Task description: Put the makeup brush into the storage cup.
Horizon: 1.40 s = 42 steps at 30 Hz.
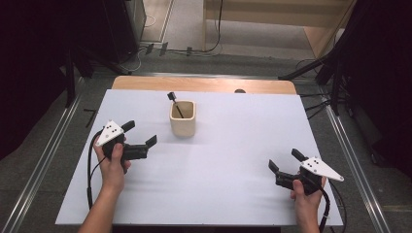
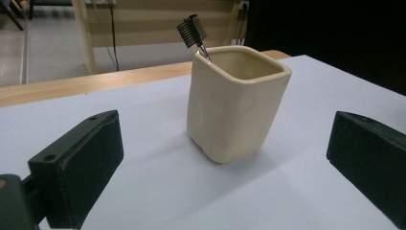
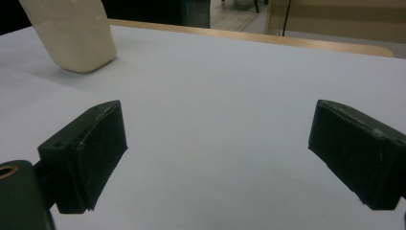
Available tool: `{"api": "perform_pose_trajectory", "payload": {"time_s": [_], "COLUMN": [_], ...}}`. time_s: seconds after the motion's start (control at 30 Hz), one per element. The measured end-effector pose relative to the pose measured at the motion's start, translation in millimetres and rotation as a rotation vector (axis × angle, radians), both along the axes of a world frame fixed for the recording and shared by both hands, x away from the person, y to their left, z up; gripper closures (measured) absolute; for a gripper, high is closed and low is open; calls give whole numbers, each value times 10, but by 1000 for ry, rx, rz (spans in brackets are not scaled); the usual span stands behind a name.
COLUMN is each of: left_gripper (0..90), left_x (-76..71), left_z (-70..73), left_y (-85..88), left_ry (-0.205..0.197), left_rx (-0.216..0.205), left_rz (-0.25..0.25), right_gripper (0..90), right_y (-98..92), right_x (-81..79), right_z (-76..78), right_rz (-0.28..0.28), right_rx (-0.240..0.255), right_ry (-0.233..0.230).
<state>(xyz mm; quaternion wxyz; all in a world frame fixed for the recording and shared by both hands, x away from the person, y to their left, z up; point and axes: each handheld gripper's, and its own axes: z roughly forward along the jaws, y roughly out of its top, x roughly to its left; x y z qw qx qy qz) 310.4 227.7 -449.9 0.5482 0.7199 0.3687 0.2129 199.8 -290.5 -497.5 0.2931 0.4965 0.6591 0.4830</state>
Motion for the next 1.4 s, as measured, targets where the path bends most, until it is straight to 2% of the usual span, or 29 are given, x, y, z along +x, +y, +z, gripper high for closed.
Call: {"api": "perform_pose_trajectory", "payload": {"time_s": [0.37,0.87,1.4], "left_gripper": [0,0,0], "left_x": [-140,-254,-367], "left_z": [-34,-50,-117], "left_y": [78,240,377], "left_ry": [-13,-14,-3], "left_rx": [31,17,33], "left_rz": [2,18,35], "right_gripper": [65,65,65], "right_y": [3,24,31], "right_x": [-2,3,4], "right_z": [-4,-8,-10], "right_rz": [-2,1,0], "right_rx": [3,0,4], "right_ry": [6,4,4]}}
